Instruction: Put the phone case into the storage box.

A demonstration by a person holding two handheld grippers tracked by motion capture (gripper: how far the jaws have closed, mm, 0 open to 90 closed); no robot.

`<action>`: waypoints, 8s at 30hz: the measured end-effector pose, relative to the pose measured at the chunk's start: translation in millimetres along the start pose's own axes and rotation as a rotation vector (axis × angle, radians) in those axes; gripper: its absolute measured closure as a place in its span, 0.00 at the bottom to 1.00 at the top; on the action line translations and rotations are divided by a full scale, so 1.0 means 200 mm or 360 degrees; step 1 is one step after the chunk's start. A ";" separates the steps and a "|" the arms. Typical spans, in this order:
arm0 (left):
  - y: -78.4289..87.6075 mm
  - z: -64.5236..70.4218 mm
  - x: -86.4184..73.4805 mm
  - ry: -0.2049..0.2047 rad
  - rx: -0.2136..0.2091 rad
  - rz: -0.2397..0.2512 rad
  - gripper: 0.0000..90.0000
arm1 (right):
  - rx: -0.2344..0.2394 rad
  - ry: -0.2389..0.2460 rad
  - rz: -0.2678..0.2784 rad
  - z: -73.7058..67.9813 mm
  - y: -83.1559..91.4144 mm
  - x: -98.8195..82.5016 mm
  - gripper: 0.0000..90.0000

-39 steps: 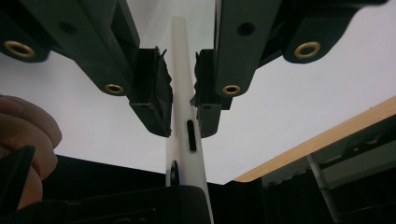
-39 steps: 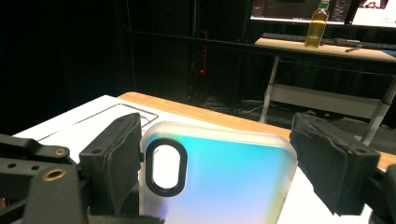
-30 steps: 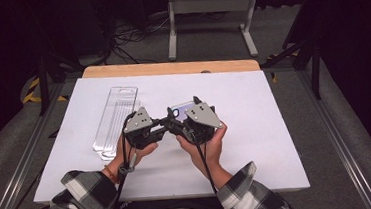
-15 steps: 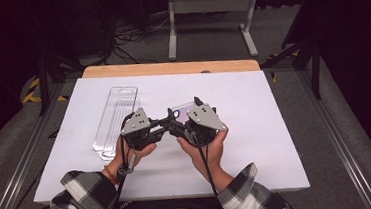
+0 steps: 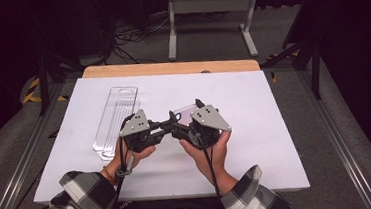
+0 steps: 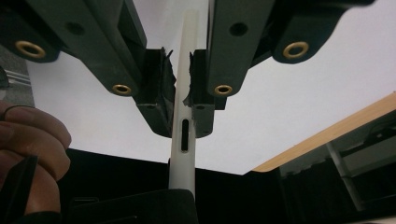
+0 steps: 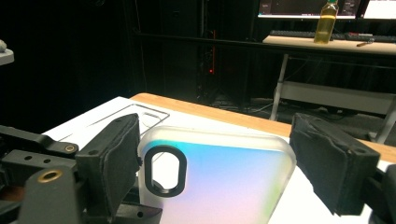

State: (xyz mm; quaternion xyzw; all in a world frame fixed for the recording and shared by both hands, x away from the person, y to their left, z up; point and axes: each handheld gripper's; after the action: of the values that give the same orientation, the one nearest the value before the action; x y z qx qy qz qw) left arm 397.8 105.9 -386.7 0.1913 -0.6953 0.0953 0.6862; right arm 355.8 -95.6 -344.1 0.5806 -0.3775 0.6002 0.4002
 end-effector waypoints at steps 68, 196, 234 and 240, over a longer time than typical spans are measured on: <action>0.05 0.02 0.02 -0.0105 -0.0053 -0.0024 0.90 | 0.0319 0.0428 -0.0127 0.34 0.15 -0.23 0.21; 0.34 -0.17 0.15 -0.0164 0.0055 0.0110 0.90 | 0.0232 0.0511 -0.0188 0.50 0.20 -0.41 0.09; 0.45 -0.29 0.15 -0.0133 0.0175 0.0118 0.90 | 0.0232 0.0515 -0.0190 0.51 0.20 -0.41 0.10; 0.45 -0.29 0.14 -0.0127 0.0185 0.0122 0.90 | 0.0233 0.0518 -0.0194 0.51 0.20 -0.41 0.09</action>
State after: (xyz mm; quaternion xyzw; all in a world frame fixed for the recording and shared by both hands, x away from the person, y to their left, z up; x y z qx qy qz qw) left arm 416.0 207.2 -344.0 0.2078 -0.7222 0.1541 0.6415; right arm 359.1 -207.8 -421.3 0.5251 -0.2273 0.6867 0.4483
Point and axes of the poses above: each handheld gripper's, and its own axes: y roughly backward along the jaws, x roughly out of its top, z roughly to its right, and after that the axes turned 9 degrees about z, right-handed
